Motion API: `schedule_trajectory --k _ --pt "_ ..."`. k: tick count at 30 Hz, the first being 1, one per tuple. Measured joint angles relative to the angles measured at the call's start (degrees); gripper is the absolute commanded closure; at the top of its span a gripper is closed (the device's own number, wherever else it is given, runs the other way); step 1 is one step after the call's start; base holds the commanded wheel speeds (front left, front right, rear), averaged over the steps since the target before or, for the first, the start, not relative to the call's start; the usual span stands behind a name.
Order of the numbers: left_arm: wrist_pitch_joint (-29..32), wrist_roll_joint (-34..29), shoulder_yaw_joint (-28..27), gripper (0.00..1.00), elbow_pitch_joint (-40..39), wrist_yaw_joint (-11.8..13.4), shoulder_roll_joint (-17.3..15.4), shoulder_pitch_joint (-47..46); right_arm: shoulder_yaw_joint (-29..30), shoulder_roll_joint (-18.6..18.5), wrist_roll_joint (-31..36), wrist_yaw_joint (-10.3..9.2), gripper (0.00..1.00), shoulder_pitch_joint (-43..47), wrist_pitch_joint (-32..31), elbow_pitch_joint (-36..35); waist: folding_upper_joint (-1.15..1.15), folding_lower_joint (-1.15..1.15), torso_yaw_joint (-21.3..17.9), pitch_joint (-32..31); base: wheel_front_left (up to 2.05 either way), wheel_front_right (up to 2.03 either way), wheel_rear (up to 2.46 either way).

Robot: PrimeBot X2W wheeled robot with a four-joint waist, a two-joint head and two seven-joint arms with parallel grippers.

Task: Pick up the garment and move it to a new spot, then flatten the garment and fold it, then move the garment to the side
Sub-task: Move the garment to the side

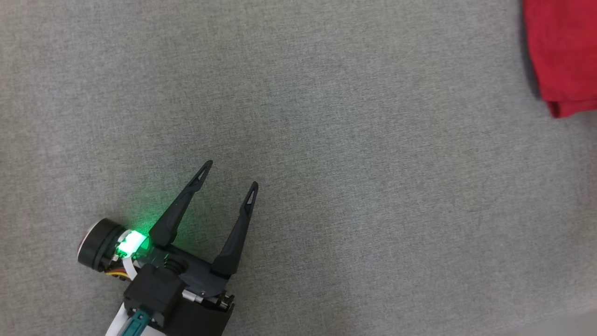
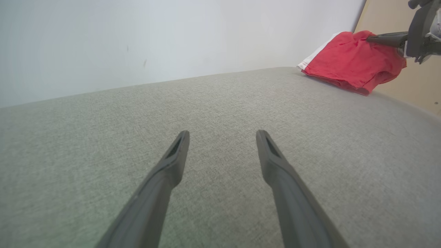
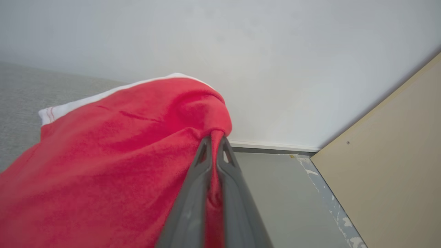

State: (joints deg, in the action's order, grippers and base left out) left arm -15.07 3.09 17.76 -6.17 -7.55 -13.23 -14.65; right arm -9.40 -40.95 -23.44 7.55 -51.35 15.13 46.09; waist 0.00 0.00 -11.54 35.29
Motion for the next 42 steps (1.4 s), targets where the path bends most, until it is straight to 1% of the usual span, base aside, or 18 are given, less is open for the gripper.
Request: schedule_trajectory --k 1,2,3,6,8,10,12,13,16,18,21,25,28,31,35,38,42 --pt "0.0 0.0 0.2 0.00 0.0 0.0 0.0 -0.2 1.4 0.5 1.5 0.00 0.60 -0.5 0.0 0.8 0.00 0.00 0.1 0.1 0.00 0.00 0.00" --pt "0.0 0.0 0.4 0.00 0.0 0.0 0.0 -0.4 2.9 0.9 3.2 0.00 0.04 -1.0 0.0 1.4 0.00 0.00 0.3 0.2 0.00 0.00 0.00" --pt "0.0 0.0 0.5 0.00 0.0 0.0 0.0 -0.7 4.5 1.4 4.9 0.00 0.00 -1.4 0.0 1.6 0.00 0.00 0.4 0.4 0.00 0.00 0.00" --pt "0.0 0.0 0.7 0.00 -0.1 0.0 0.0 -1.2 10.5 2.8 10.7 0.00 0.00 -2.1 0.0 1.7 0.00 0.00 0.9 0.7 0.00 0.00 0.00" --pt "0.0 0.1 0.7 0.00 0.0 0.0 0.0 -1.4 14.4 4.5 14.8 0.00 0.00 -1.6 0.0 0.8 0.00 0.00 1.1 0.7 0.00 0.00 0.00" --pt "0.0 0.2 0.7 0.00 0.2 0.0 0.1 -1.6 18.4 6.6 18.5 0.00 0.00 -0.6 0.0 -0.8 0.01 0.01 1.4 0.5 0.00 0.00 0.00" --pt "0.0 0.4 0.6 0.00 0.5 0.2 0.3 -1.7 21.4 9.8 20.7 0.00 0.00 0.9 0.0 -3.8 0.00 0.00 1.5 0.0 0.00 0.00 0.00" --pt "0.0 0.4 0.6 0.00 0.5 0.2 0.3 -1.7 21.4 9.8 20.7 0.00 0.00 0.9 0.0 -3.8 0.00 0.00 1.5 0.0 0.00 0.00 0.00" --pt "0.0 0.6 0.3 0.00 1.1 0.6 0.8 -1.6 22.2 15.6 21.3 0.00 0.00 4.0 0.0 -8.7 0.00 0.00 1.7 -1.0 0.00 0.00 0.00" --pt "0.0 1.0 0.1 0.00 1.6 1.0 1.3 -1.4 22.6 18.6 21.1 0.00 0.00 6.3 0.0 -11.6 0.01 0.01 1.8 -1.8 0.00 0.00 0.00" --pt "0.0 2.2 -0.3 0.00 2.4 1.2 2.4 -0.7 22.2 21.5 20.8 0.00 0.00 10.3 0.0 -16.2 0.00 0.00 2.2 -3.4 0.00 0.00 0.00" --pt "0.0 3.9 -2.0 0.00 3.7 2.1 4.2 0.3 20.0 24.6 17.9 0.00 0.00 14.9 0.0 -20.4 0.00 0.00 2.9 -5.9 0.00 0.00 0.00" --pt "0.0 6.8 -3.7 0.00 5.4 2.3 6.0 1.9 16.9 25.3 16.2 0.00 0.00 18.5 0.0 -22.3 0.00 0.00 3.6 -8.1 0.00 0.00 0.00" --pt "0.0 7.6 -5.7 0.00 6.6 2.8 6.6 2.8 13.2 25.7 15.2 0.00 0.00 21.3 0.0 -24.6 0.00 -0.01 4.3 -10.4 0.00 0.00 0.00" --pt "0.0 8.2 -7.4 0.00 8.0 3.4 7.6 5.1 8.8 27.5 13.4 0.00 0.00 24.9 0.0 -26.6 0.00 -0.01 5.3 -13.8 0.00 0.00 0.00" --pt "0.0 9.3 -8.3 0.00 8.8 3.6 8.4 6.6 6.8 28.3 12.6 0.00 0.00 27.7 0.0 -27.6 0.00 -0.02 6.1 -16.5 0.00 0.00 0.00" --pt "0.0 10.2 -9.3 0.00 9.4 4.6 9.3 8.7 4.5 29.4 11.9 0.00 0.00 30.8 0.0 -28.8 0.00 -0.01 7.2 -20.1 0.00 0.00 0.00"
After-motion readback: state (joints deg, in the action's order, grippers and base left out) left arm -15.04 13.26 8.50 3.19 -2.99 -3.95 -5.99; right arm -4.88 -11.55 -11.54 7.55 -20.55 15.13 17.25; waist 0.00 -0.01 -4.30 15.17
